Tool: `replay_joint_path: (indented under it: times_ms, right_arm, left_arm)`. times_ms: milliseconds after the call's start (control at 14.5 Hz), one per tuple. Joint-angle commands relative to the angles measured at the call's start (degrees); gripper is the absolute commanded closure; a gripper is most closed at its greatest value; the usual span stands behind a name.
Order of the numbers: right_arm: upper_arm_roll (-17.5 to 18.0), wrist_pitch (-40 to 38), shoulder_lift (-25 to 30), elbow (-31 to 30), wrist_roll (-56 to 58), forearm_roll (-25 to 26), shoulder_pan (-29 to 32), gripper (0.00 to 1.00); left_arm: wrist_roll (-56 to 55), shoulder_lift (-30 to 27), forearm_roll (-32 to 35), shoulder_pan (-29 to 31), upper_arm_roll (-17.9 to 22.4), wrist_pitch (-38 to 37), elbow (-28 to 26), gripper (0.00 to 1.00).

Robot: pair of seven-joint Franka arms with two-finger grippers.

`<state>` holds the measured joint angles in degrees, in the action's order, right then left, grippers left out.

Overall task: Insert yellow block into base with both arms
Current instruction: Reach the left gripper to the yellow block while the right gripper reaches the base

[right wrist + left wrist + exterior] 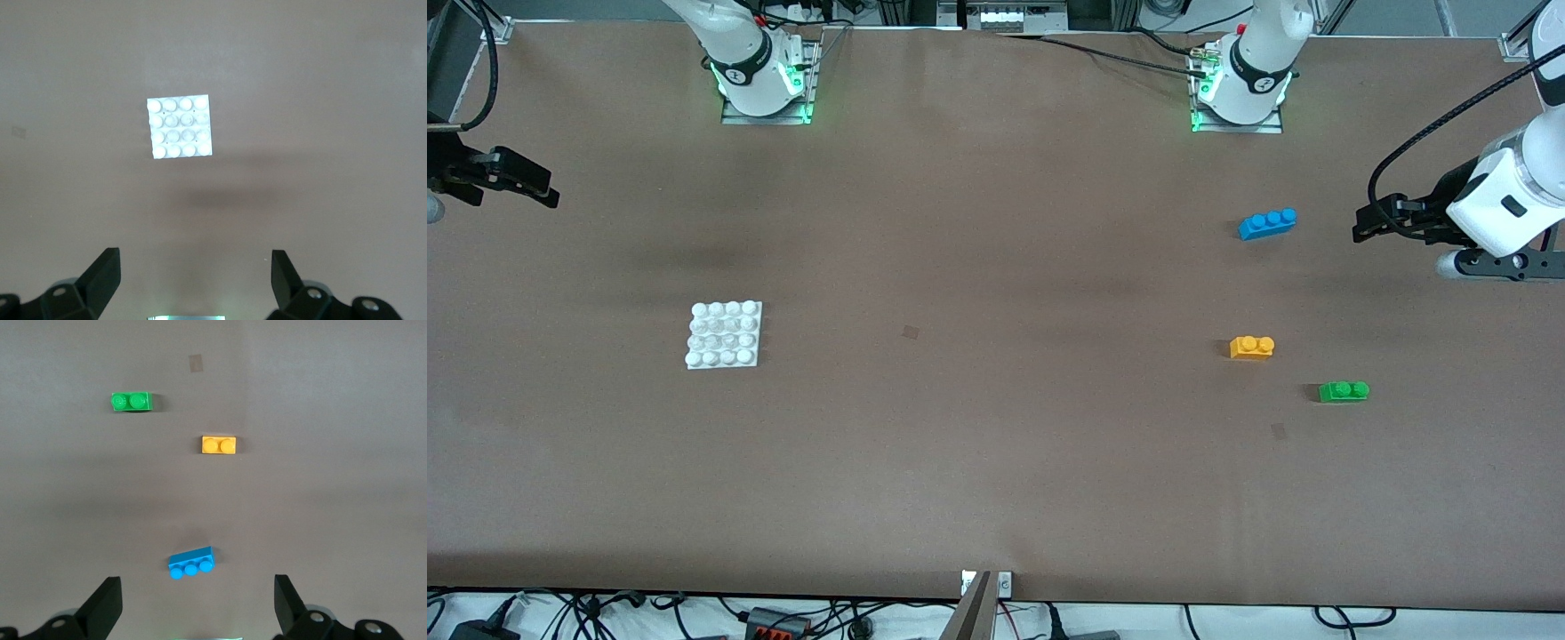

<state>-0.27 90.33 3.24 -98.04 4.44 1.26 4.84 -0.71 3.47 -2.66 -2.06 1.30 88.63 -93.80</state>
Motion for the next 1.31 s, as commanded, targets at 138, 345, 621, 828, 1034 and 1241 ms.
replay_joint_path:
  times_ms: [138,345,621,828,1034,1241]
  right_arm:
    - [0.1,-2.4,-1.0,1.6,-0.7,-0.9,-1.5,0.0]
    - [0.1,-2.8,-1.3,1.6,-0.3,-0.6,-2.0,0.0]
    - [-0.1,-3.1,-3.3,1.6,0.1,-0.8,-1.7,0.0]
    - [-0.1,-2.3,-6.0,1.7,0.0,-0.6,-1.9,0.0]
    - [0.0,-2.1,-13.3,1.4,0.5,-0.9,-1.9,0.0]
    - [0.0,3.2,-19.7,0.3,0.8,-1.0,-2.0,0.0]
  left_arm:
    - [1.2,0.0,0.8,0.6,-0.9,-0.3,0.9,0.0]
    - [1.2,0.0,0.7,0.2,-0.9,-0.6,1.7,0.0]
    - [1.1,0.3,1.1,-0.1,-0.9,-1.2,2.0,0.0]
    - [1.1,0.6,1.1,0.0,-0.9,-1.5,2.6,0.0]
    - [1.2,2.5,1.0,0.0,-0.9,-1.4,2.6,0.0]
    - [1.2,7.1,0.9,-0.7,-1.6,1.7,1.6,0.0]
